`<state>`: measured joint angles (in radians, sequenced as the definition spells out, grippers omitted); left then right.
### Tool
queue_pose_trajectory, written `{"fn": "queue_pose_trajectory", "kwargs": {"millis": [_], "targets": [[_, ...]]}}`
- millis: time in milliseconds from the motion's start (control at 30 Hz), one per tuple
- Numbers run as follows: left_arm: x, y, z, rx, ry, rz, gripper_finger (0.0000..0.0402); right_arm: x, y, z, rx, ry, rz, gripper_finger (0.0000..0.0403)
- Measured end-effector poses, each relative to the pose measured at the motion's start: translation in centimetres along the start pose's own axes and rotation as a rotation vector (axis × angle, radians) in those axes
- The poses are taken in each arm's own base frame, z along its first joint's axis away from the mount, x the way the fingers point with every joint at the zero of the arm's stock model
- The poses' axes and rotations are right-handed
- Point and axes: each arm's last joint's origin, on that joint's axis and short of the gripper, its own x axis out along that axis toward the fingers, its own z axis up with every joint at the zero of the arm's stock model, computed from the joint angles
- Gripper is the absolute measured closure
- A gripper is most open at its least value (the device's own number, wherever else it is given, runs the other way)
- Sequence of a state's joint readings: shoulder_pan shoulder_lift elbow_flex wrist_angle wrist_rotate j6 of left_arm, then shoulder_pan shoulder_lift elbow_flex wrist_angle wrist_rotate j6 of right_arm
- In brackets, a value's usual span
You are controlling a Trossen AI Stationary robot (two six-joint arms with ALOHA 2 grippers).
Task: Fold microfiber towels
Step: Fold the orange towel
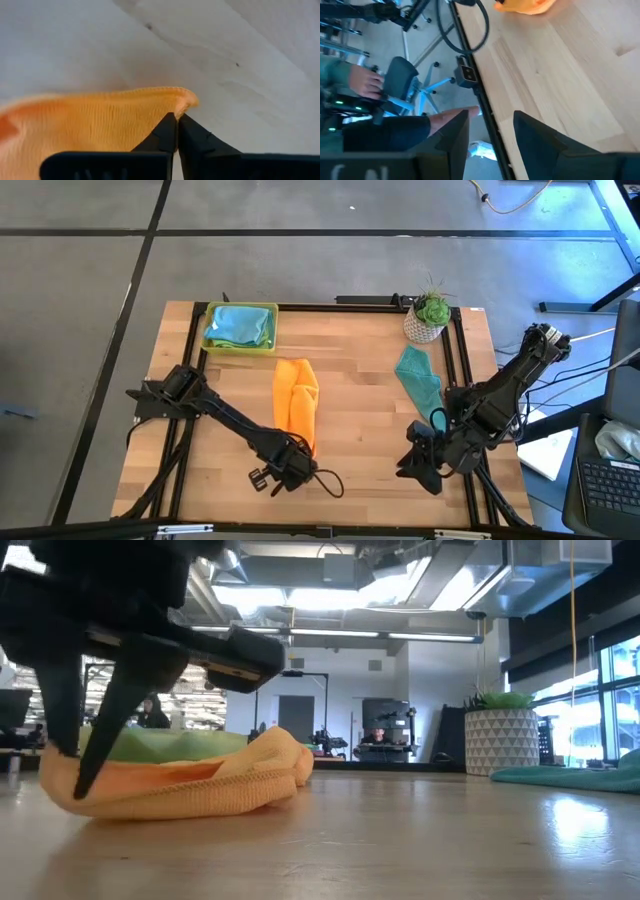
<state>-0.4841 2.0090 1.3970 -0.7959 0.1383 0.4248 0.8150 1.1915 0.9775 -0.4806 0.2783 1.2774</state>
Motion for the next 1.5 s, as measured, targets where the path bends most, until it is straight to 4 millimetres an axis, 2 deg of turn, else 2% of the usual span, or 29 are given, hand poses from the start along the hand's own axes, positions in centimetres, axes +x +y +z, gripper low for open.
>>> {"fn": "queue_pose_trajectory", "kwargs": {"millis": [133,233,333,467,633,800,933,1100,1300,1500], "targets": [[-1.1,0.3,-0.1,-0.153,0.043,-0.015,0.04,0.0,-0.3,-0.1,-0.009,0.009,-0.033,0.0245],[-3.3,0.5,0.5,-0.228,0.009,0.008,0.0401,0.0,-0.4,0.0,-0.012,-0.014,-0.047,0.0245],[-6.4,0.8,1.3,-0.297,-0.06,0.079,0.0401,0.0,-0.5,0.1,-0.018,-0.069,-0.067,0.0245],[-12.0,1.2,1.9,-0.382,-0.176,0.192,0.0401,-0.1,-0.6,0.5,-0.03,-0.193,-0.102,0.0245],[-18.1,1.8,1.1,-0.553,-0.265,0.286,0.0401,-0.1,0.0,2.1,-0.131,-0.41,-0.104,0.0245],[-22.8,1.9,0.3,-0.697,-0.382,0.328,0.0401,-0.3,1.0,4.4,-0.242,-0.688,-0.153,0.0244],[-26.5,2.1,-0.6,-0.833,-0.466,0.371,0.0401,-0.4,1.3,6.3,-0.346,-0.73,-0.139,0.0233],[-30.6,2.5,-2.2,-0.972,-0.567,0.454,0.0401,-0.2,0.8,8.2,-0.338,-0.73,-0.113,0.0207],[-33.2,2.6,-3.8,-1.034,-0.613,0.482,0.0401,-0.3,0.2,10.2,-0.368,-0.737,-0.089,0.018],[-33.5,3.1,-4.6,-1.125,-0.628,0.41,0.0401,-1.0,0.1,12.5,-0.389,-0.788,-0.06,0.0174]]}}
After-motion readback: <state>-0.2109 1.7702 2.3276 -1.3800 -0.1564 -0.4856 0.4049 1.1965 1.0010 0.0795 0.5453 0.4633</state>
